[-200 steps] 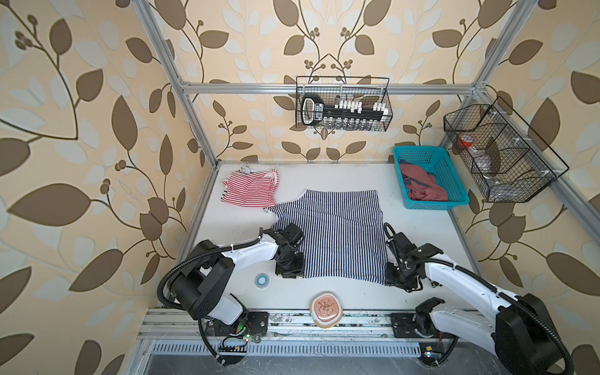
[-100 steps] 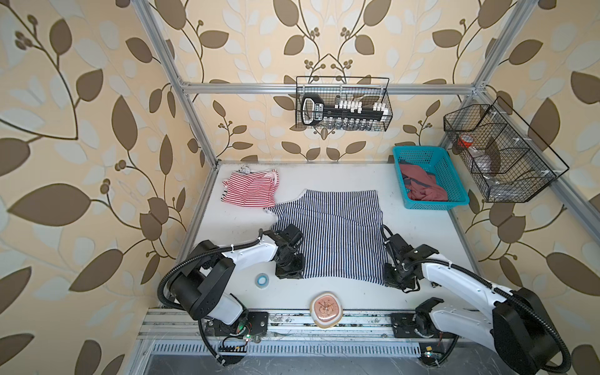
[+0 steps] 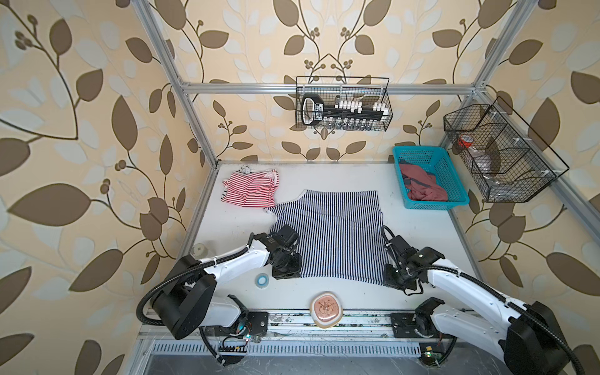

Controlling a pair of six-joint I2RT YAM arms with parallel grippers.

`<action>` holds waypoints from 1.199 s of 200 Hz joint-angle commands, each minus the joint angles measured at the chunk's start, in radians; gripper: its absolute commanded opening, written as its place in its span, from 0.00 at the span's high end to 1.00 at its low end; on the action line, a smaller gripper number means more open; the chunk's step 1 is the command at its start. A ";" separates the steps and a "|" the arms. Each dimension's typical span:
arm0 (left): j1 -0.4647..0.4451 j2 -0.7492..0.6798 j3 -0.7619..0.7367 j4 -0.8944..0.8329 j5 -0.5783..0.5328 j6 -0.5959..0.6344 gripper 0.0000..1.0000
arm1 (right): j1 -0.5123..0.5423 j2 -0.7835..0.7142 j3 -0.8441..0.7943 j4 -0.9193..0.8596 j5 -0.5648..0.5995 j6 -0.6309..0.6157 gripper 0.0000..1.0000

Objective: Fold and stack the tank tops
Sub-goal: 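Lift the near hem with both grippers and fold it toward the far edge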

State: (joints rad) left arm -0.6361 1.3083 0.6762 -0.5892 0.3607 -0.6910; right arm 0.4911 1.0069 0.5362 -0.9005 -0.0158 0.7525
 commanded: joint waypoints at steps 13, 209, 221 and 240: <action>-0.010 -0.063 0.035 -0.080 -0.002 -0.016 1.00 | 0.008 -0.060 0.089 -0.104 0.035 0.018 1.00; 0.061 0.244 0.368 -0.215 -0.068 0.233 1.00 | -0.207 0.241 0.306 0.029 -0.107 -0.291 1.00; 0.077 0.256 0.379 -0.224 -0.068 0.248 1.00 | -0.214 0.267 0.321 0.036 -0.111 -0.302 1.00; 0.105 0.274 0.396 -0.231 -0.068 0.266 1.00 | -0.224 0.310 0.347 0.047 -0.117 -0.322 1.00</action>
State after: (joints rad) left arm -0.5610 1.5688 1.0275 -0.7685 0.3042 -0.4820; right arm 0.2790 1.2736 0.8375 -0.8749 -0.1135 0.4797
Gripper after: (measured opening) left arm 0.045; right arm 0.048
